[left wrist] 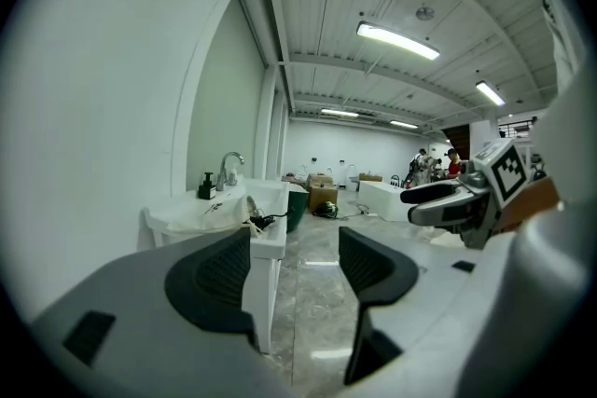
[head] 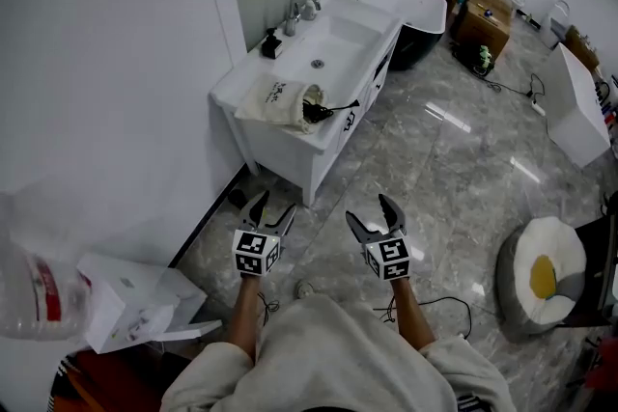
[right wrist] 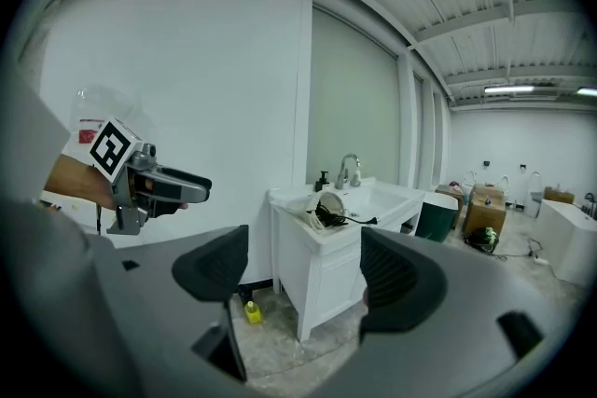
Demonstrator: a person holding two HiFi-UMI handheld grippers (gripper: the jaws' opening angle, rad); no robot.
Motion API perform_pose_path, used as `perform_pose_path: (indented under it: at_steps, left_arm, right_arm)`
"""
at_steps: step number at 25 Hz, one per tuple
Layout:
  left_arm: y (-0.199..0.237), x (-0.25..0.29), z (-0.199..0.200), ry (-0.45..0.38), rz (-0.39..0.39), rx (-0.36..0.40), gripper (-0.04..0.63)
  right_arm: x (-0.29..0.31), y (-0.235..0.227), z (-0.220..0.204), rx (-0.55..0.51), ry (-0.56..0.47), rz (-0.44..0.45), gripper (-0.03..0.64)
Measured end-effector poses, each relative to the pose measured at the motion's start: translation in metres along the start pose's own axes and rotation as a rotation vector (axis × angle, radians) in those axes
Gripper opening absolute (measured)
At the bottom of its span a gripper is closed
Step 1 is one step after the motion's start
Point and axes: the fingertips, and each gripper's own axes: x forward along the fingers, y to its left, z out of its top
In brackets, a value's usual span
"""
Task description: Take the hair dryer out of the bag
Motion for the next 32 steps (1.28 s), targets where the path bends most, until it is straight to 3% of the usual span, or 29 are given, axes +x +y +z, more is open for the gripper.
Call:
perform_pose_path:
  at_steps: [10, 23, 32]
  left_arm:
    - [0.051, 0.04, 0.008, 0.012, -0.031, 0.009, 0.276]
    - [0.07, 0.063, 0.005, 0.022, -0.023, -0.003, 0.276]
    - [0.095, 0.109, 0.017, 0.027, -0.014, 0.007, 0.276]
  right_arm:
    - [0.058, -0.003, 0.011, 0.02, 0.007, -0.023, 0.36]
    - [0.089, -0.011, 0.004, 0.026, 0.028, 0.0, 0.359]
    - [0.139, -0.031, 0.01, 0.022, 0.023, 0.035, 0.36]
